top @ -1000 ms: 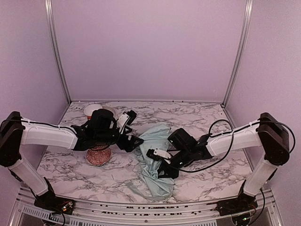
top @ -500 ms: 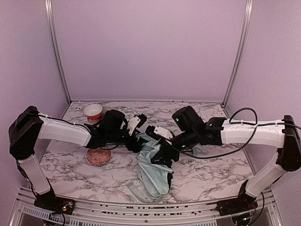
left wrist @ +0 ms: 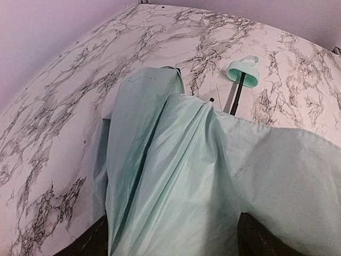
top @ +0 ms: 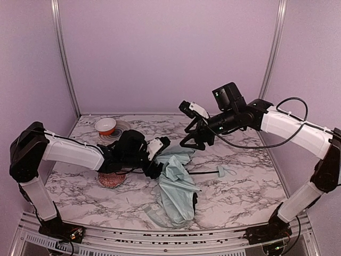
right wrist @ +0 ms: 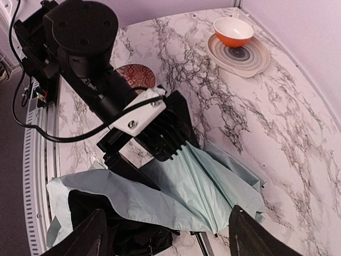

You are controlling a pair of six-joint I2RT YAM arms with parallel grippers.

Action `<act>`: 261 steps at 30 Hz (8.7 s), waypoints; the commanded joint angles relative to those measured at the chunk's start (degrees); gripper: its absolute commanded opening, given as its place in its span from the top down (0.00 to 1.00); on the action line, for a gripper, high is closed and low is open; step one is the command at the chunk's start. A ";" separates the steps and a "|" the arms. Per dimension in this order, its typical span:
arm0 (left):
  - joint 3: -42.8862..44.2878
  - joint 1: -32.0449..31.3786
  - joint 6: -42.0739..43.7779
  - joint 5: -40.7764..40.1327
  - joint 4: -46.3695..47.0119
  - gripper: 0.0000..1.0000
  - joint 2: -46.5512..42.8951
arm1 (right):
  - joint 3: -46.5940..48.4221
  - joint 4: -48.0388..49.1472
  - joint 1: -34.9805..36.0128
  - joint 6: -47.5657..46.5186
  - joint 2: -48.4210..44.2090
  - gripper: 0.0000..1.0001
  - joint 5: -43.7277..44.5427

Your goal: Put away the umbrella

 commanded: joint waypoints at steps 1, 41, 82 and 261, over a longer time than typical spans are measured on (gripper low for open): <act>-0.73 -0.09 0.01 -5.30 -0.44 0.14 -5.17 | 3.15 -4.32 -0.58 0.07 2.67 0.31 -5.62; 9.25 -0.19 3.71 5.53 -5.00 0.77 -4.99 | -11.11 12.24 -9.21 18.14 4.39 0.18 -13.87; -7.70 -1.16 6.83 6.28 -6.21 1.00 -16.30 | -23.09 26.56 -2.87 20.43 -8.50 1.00 -25.68; -1.60 -0.29 -1.65 26.41 12.79 0.26 -13.10 | 11.07 14.87 -33.27 -14.59 -10.18 1.00 -32.64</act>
